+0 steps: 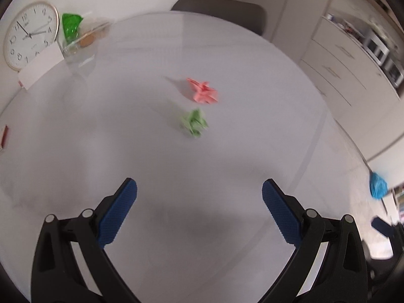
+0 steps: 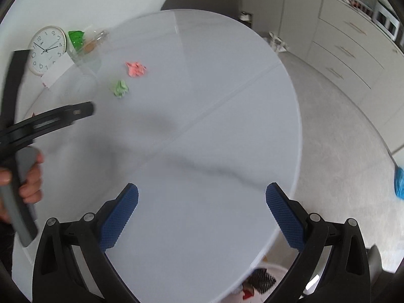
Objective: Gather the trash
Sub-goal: 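Grasp the green crumpled paper with the left tool while the right tool grasps the pink crumpled paper, then carry the green and pink paper to the wastebasket and release both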
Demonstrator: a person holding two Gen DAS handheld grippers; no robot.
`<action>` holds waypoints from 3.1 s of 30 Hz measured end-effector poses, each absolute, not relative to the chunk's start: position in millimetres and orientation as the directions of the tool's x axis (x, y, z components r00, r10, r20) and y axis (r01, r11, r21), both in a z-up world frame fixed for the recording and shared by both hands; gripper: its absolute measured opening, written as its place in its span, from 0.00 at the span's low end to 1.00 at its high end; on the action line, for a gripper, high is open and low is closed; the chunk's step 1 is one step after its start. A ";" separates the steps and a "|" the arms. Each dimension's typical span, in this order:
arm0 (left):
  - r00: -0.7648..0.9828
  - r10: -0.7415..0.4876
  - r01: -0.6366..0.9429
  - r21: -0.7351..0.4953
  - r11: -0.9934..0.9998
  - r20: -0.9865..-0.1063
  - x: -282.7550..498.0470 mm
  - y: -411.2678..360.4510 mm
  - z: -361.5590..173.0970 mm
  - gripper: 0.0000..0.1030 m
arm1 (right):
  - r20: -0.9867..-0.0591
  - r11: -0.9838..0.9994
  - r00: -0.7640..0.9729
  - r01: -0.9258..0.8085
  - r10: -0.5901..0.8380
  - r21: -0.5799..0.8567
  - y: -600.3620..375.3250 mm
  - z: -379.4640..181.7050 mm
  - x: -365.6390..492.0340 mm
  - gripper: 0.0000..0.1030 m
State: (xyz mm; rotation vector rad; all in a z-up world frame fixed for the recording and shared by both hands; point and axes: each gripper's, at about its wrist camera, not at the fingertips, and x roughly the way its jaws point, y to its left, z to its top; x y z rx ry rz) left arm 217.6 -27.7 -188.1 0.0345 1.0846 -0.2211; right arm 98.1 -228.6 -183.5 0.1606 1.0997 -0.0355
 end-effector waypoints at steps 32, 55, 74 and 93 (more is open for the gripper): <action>0.441 -0.083 0.072 -0.057 0.996 -0.894 287.8 -17.7 -223.3 0.30 | -0.878 0.993 0.463 -0.056 0.121 0.107 -190.9 -196.2 216.1 0.97; 0.430 -0.059 -0.069 -0.098 0.993 -0.901 217.6 75.8 -196.9 0.30 | -0.921 0.964 0.366 -0.265 0.130 0.031 -89.6 -255.7 384.3 0.50; 0.398 -0.206 0.308 -0.081 0.948 -0.894 121.8 -12.7 -161.1 0.30 | -0.885 0.980 0.423 -0.114 0.195 0.162 -182.5 -186.6 122.0 0.38; 0.106 -0.356 0.779 -0.145 0.610 -0.929 -75.8 -171.1 -167.9 0.30 | -0.950 0.860 0.312 0.476 0.032 0.185 -296.5 -260.3 -185.0 0.39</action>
